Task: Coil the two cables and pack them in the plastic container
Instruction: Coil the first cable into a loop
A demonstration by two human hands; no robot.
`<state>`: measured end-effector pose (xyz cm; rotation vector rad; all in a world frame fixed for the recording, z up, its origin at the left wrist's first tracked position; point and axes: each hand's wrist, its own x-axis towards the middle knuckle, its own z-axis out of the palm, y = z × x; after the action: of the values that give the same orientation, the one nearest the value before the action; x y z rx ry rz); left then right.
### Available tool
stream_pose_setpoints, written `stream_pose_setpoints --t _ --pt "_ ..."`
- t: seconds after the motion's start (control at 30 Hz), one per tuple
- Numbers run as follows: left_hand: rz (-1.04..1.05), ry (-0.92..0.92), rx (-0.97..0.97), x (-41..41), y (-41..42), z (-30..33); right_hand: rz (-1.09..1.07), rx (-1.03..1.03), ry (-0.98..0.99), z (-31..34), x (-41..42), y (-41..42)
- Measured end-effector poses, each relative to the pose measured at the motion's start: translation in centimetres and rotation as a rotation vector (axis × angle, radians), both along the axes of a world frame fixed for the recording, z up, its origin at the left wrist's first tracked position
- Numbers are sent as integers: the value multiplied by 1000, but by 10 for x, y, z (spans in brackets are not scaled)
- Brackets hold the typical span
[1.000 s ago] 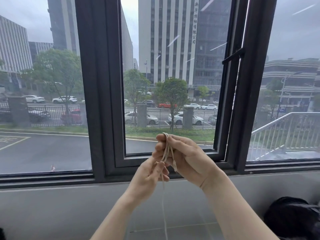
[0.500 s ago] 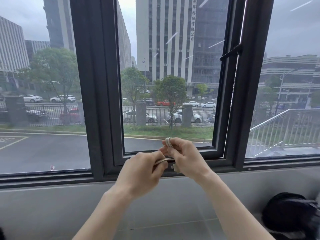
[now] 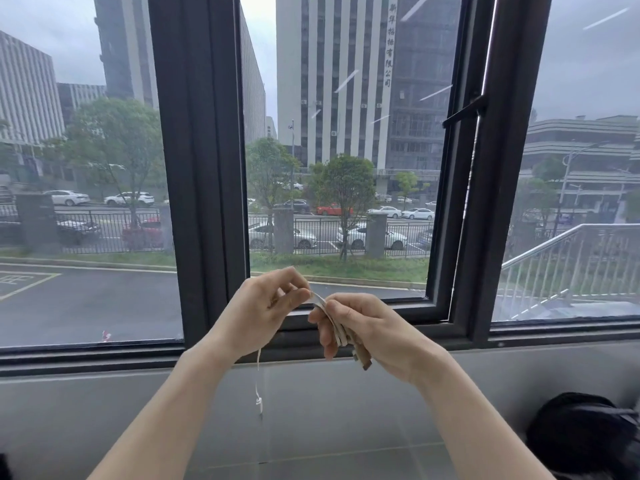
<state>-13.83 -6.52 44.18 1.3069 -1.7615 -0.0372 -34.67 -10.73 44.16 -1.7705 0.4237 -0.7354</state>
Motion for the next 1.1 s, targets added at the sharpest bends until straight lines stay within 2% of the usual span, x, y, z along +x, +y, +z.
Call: stream_pose_setpoints --t 0.2,0.33,0.43,0.5,0.57,0.67,0.77,0.93,1.0,1.1 --pt "-124 347 93 -14 -4 -31 93 68 -163 7 6 2" --pt "-103 465 151 -31 -5 -54 166 183 -376 16 9 0" --pt "-114 521 211 -46 -4 -65 93 173 -449 18 15 -4" --pt "-116 450 259 -55 0 -70 3 124 -448 14 18 -9" --pt "-90 271 279 -61 8 -73 -104 73 -411 10 18 -14" --pt "-26 67 273 -61 17 -65 -261 -23 -261 2 16 -20" --pt "80 -145 247 -55 25 -49 -330 -92 -87 -9 13 -22" --pt "178 -403 157 -43 30 -25 -271 -150 160 -20 11 -18" --pt "179 -428 120 -37 28 -16 -212 -204 219 -19 11 -14" --pt "204 -415 60 -24 25 -4 -89 -94 228 -13 10 -8"
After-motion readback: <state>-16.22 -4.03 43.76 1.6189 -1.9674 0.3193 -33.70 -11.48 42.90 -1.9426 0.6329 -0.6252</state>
